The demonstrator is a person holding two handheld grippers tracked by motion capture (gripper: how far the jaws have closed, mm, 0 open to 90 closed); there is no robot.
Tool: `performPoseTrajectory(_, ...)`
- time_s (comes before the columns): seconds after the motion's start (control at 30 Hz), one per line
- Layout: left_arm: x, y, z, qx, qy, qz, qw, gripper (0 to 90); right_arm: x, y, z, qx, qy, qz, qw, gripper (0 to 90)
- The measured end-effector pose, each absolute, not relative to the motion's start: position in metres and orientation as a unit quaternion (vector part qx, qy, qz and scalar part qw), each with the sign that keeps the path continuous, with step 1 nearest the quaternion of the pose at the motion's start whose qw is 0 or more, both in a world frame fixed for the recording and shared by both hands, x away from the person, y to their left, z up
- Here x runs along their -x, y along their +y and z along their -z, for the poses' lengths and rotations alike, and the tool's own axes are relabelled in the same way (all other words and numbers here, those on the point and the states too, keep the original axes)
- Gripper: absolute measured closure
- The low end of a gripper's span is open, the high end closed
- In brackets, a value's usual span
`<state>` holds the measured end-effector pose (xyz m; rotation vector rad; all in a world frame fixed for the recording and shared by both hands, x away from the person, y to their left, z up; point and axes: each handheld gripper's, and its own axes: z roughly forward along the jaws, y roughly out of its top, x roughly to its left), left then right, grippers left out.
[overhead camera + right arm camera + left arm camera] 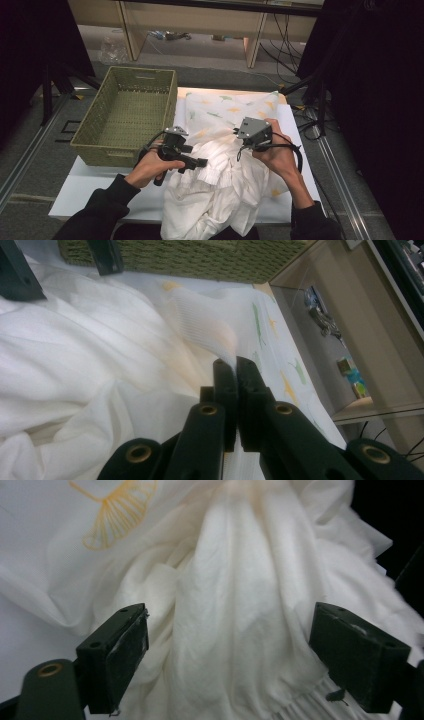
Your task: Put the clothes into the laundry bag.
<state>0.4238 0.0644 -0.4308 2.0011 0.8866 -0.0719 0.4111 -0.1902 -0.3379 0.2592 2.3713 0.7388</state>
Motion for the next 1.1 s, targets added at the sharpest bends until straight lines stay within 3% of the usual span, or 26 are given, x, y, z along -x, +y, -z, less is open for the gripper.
performPoseTrajectory(0.13, -0.434, 0.043, 0.453, -0.812, 0.366, 0.061, 0.451, 13.2, -0.411, -0.187, 0.340, -0.096, 0.902, -0.279, 0.315, 89.9)
performPoseTrajectory(0.17, -0.436, 0.038, 0.457, -0.809, 0.363, 0.086, 0.454, 21.7, -0.411, -0.187, 0.340, -0.093, 0.903, -0.278, 0.316, 89.9)
performPoseTrajectory(0.2, -0.437, 0.035, 0.463, -0.802, 0.362, 0.104, 0.463, 38.2, -0.411, -0.187, 0.340, -0.094, 0.902, -0.279, 0.315, 89.9)
performPoseTrajectory(0.27, -0.437, 0.029, 0.468, -0.801, 0.356, 0.098, 0.470, 59.2, -0.412, -0.187, 0.340, -0.094, 0.902, -0.278, 0.316, 89.8)
performPoseTrajectory(0.37, -0.431, 0.027, 0.457, -0.800, 0.349, 0.091, 0.479, 75.4, -0.411, -0.187, 0.341, -0.094, 0.903, -0.277, 0.314, 89.9)
performPoseTrajectory(0.6, -0.425, -0.002, 0.419, -0.795, 0.316, 0.066, 0.513, 80.2, -0.412, -0.187, 0.340, -0.083, 0.905, -0.272, 0.317, 90.0)
performPoseTrajectory(0.77, -0.456, -0.005, 0.434, -0.789, 0.365, 0.030, 0.493, 80.6, -0.405, -0.190, 0.333, -0.078, 0.905, -0.282, 0.310, 90.0)
performPoseTrajectory(0.87, -0.469, -0.003, 0.447, -0.812, 0.369, -0.048, 0.449, 80.7, -0.401, -0.191, 0.328, -0.071, 0.904, -0.281, 0.314, 90.0)
performPoseTrajectory(0.97, -0.473, 0.007, 0.452, -0.777, 0.403, 0.023, 0.482, 75.0, -0.400, -0.190, 0.331, -0.079, 0.903, -0.281, 0.315, 90.0)
performPoseTrajectory(1.1, -0.458, 0.021, 0.440, -0.800, 0.364, 0.011, 0.477, 66.0, -0.402, -0.192, 0.334, -0.087, 0.905, -0.282, 0.306, 90.0)
